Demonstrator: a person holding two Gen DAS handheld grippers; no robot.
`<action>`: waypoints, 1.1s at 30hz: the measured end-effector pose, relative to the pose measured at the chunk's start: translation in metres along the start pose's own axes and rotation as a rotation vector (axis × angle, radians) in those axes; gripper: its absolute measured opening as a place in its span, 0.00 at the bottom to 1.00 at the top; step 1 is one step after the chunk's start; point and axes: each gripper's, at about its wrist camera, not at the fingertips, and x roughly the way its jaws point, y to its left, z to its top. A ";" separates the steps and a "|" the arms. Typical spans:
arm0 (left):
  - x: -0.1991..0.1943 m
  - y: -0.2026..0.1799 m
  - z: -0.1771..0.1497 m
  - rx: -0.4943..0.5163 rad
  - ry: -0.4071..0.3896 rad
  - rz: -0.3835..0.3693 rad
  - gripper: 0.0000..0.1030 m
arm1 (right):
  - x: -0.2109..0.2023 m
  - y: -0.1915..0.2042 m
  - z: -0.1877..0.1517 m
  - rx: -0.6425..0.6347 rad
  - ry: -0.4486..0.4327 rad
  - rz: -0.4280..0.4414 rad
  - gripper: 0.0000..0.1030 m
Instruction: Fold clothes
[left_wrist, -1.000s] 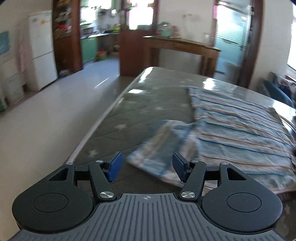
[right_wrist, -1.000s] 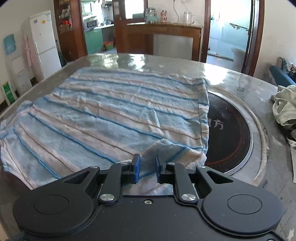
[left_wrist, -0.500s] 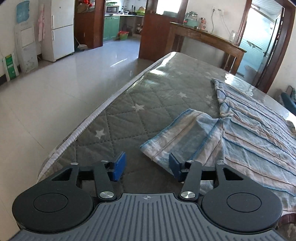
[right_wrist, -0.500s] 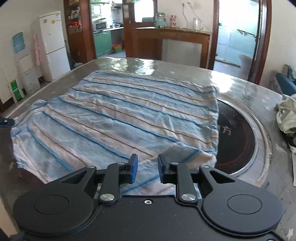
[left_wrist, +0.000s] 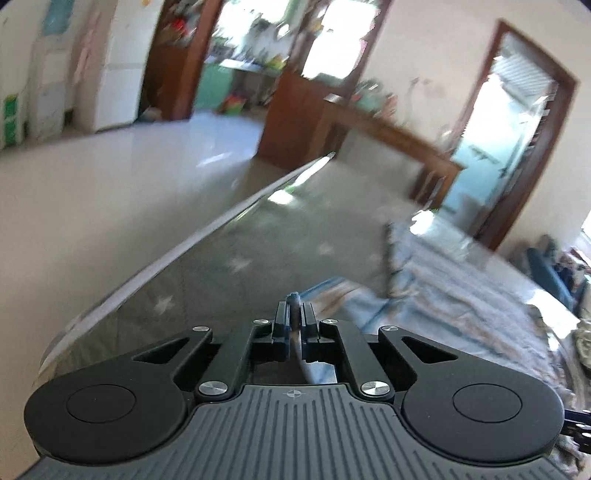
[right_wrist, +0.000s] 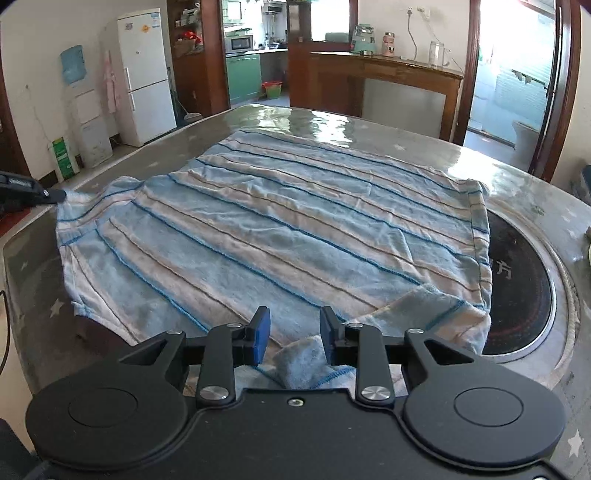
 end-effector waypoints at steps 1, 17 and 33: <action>-0.004 -0.006 0.001 0.016 -0.018 -0.020 0.05 | 0.000 -0.001 0.000 0.004 0.001 -0.001 0.31; 0.010 -0.116 -0.051 0.389 0.100 -0.357 0.06 | -0.006 -0.003 -0.002 0.021 -0.011 -0.002 0.31; 0.030 -0.103 -0.028 0.460 0.112 -0.378 0.25 | -0.012 -0.015 -0.003 0.056 -0.022 -0.035 0.34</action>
